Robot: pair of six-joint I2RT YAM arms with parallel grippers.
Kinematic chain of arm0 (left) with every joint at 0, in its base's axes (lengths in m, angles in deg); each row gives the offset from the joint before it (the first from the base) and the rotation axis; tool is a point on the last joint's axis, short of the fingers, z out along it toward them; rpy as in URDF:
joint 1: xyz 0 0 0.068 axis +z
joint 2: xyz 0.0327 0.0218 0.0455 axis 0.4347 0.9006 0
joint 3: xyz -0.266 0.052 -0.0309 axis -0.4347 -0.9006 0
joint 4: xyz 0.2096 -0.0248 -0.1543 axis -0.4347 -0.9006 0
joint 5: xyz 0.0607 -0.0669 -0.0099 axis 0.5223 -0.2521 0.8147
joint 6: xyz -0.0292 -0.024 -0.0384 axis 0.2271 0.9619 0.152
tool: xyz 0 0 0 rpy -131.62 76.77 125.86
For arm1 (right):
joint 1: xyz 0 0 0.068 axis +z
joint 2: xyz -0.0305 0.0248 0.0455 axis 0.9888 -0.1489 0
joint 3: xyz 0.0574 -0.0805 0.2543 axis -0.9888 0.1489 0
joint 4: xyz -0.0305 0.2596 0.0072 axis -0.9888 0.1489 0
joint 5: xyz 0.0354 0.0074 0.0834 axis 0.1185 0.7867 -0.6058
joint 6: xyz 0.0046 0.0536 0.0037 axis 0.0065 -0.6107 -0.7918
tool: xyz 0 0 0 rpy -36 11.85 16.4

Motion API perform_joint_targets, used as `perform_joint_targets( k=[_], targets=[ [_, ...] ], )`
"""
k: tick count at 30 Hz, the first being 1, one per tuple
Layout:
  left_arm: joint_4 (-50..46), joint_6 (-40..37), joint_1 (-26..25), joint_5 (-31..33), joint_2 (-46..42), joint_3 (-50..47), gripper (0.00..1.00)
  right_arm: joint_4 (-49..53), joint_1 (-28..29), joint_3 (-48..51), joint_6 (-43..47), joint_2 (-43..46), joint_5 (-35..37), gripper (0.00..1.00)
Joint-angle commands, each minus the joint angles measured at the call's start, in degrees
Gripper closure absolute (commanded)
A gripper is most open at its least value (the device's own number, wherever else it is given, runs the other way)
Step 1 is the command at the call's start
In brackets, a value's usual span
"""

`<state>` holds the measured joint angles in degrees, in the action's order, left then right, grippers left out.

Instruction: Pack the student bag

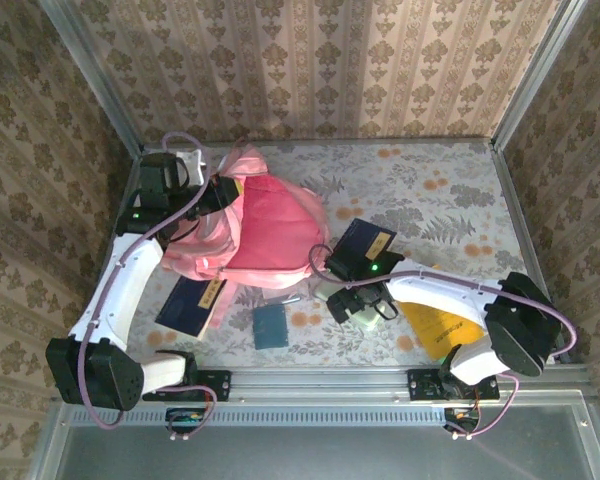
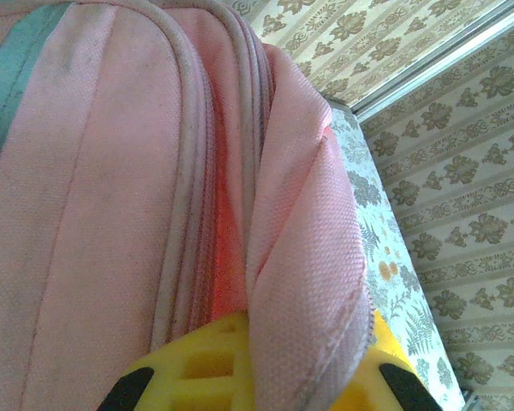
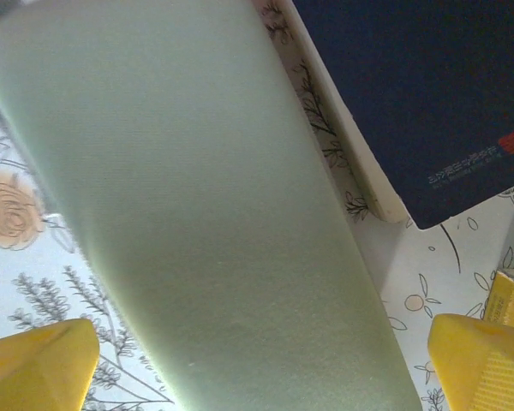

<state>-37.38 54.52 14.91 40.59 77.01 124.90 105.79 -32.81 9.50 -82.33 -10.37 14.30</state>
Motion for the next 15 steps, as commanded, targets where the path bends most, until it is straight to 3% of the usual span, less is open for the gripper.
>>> perform_joint_targets(
  k=[1, 7, 15],
  targets=[
    [4.3, -1.1, -0.4, -1.2, -1.7, 1.2, 1.00, 2.4, -0.8, 0.6, 0.8, -2.4, 0.1, 0.00],
    [4.3, -1.1, -0.5, -1.4, -1.4, 1.2, 1.00, 1.4, -1.5, 1.7, 0.4, -4.3, -1.2, 0.00],
    [4.2, -1.2, -0.6, -1.3, -1.1, 1.4, 1.00, -1.0, 0.0, 3.0, -0.6, -3.8, -9.4, 0.00]
  ],
)
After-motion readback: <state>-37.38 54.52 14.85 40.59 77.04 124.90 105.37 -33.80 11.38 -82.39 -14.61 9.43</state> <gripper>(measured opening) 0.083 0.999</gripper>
